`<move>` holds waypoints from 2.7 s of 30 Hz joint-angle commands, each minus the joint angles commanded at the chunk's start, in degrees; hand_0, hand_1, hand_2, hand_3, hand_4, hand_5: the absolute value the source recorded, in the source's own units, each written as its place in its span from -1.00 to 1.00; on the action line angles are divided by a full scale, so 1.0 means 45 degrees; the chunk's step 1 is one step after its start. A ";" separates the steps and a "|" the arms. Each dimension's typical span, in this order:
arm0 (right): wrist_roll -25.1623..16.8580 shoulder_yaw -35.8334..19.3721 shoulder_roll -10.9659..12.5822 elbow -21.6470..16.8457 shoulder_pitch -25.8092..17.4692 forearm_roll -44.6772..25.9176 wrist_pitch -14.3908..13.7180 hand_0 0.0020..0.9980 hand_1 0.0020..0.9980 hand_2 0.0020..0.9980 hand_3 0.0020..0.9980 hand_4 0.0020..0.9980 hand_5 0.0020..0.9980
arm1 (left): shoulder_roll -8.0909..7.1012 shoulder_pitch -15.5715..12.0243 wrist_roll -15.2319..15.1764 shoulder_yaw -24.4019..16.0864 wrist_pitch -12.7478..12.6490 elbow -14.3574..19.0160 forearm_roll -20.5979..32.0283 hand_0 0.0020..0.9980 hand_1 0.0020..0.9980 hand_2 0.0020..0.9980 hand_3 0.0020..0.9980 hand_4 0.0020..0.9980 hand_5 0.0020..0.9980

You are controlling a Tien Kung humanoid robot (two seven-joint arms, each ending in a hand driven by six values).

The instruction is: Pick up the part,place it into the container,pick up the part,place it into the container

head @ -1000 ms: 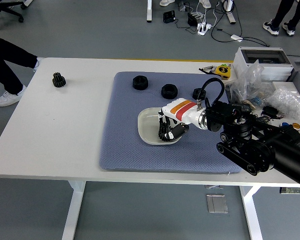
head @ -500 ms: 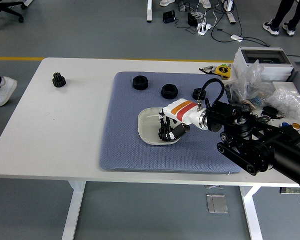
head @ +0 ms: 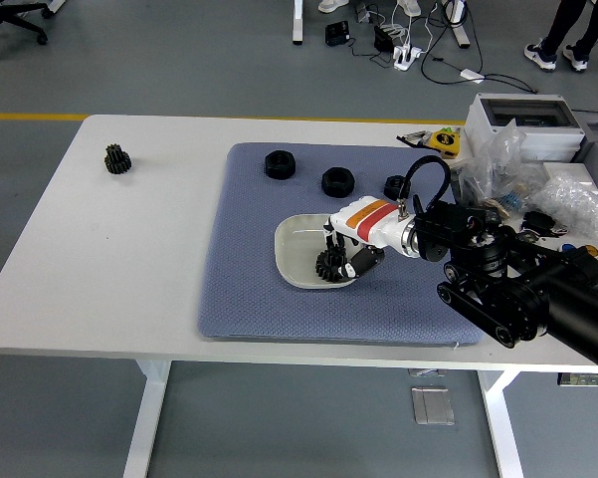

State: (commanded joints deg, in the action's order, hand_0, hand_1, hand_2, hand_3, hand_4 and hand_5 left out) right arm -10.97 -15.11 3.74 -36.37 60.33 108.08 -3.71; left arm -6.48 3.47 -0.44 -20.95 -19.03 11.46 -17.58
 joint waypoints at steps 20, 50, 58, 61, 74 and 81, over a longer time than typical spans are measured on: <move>-0.0128 -0.0126 -0.0019 -0.0279 0.0081 0.0039 0.0141 -0.46 -0.12 0.05 0.05 0.57 -0.50 | -0.0030 0.0018 0.0022 -0.0048 0.0034 0.0000 -0.0108 0.34 0.37 0.41 0.17 0.38 0.18; 0.0677 -0.2991 0.0574 -0.1577 -0.0436 0.1039 -0.1138 0.69 0.58 0.84 0.98 1.00 -0.08 | -0.0046 0.0042 -0.0020 0.0137 -0.0070 0.0015 0.0197 0.33 0.36 0.41 0.17 0.38 0.18; 0.1220 -0.4254 0.1398 -0.0882 -0.1228 -0.0538 -0.2216 1.00 0.87 0.97 1.00 1.00 0.04 | -0.0028 0.0005 -0.0014 0.0119 -0.0156 0.0012 0.0283 0.33 0.36 0.41 0.17 0.38 0.17; 0.1069 -0.4605 0.1772 -0.0780 -0.1609 -0.1991 -0.2417 1.00 0.96 1.00 1.00 1.00 0.18 | -0.0033 -0.0008 0.0006 0.0134 -0.0150 0.0022 0.0259 0.33 0.36 0.40 0.17 0.38 0.18; -0.0614 -0.7514 0.3674 -0.2352 -0.4369 -0.8891 -0.1884 0.90 0.71 0.81 0.84 1.00 0.59 | 0.0050 -0.0067 0.0030 0.0093 -0.0195 0.0006 0.0244 0.33 0.37 0.40 0.17 0.37 0.17; -0.0816 -0.8977 0.4363 -0.3159 -0.5626 -1.2615 -0.1395 0.79 0.67 0.74 0.81 1.00 0.54 | 0.0078 -0.0023 0.0005 0.0145 -0.0159 0.0001 0.0264 0.33 0.37 0.40 0.17 0.36 0.16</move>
State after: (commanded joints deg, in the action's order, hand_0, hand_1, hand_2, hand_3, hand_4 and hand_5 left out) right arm -14.64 -55.51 23.37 -50.59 35.02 51.31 -9.99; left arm -6.13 3.36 -0.42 -20.30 -19.74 11.47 -16.39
